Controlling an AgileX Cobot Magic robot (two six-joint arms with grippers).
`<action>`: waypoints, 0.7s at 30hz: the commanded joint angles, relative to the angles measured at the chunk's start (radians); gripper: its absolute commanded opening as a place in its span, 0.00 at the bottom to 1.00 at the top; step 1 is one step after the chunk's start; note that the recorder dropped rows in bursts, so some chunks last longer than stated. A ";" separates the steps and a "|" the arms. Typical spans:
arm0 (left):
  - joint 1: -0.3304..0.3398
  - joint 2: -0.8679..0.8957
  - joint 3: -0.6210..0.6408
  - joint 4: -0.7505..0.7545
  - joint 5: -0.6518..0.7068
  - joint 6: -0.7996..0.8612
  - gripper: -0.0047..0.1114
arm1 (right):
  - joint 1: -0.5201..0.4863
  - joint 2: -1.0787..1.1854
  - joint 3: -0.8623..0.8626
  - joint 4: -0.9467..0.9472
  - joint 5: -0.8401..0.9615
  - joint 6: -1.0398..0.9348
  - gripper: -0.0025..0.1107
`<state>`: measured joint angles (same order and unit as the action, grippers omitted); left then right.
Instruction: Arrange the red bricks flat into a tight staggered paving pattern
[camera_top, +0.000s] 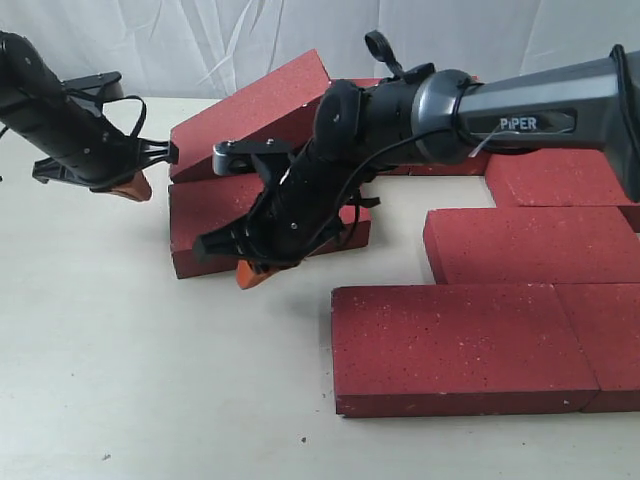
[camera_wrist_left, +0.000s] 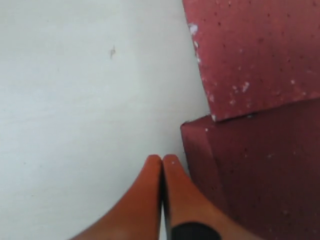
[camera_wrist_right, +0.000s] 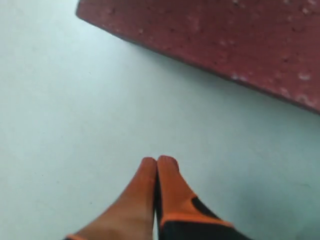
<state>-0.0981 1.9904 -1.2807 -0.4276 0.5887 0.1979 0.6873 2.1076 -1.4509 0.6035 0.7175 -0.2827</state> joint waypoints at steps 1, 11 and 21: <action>0.025 -0.001 -0.028 0.021 0.036 -0.008 0.04 | 0.023 0.002 0.002 -0.006 -0.092 0.009 0.02; 0.036 -0.001 -0.028 0.025 0.036 -0.008 0.04 | 0.023 0.078 -0.002 0.025 -0.238 0.041 0.02; 0.036 -0.001 -0.028 0.010 0.021 -0.008 0.04 | 0.023 0.099 -0.002 0.147 -0.398 0.041 0.02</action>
<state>-0.0627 1.9904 -1.3029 -0.4119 0.6205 0.1955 0.7103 2.1950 -1.4509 0.7181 0.3487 -0.2425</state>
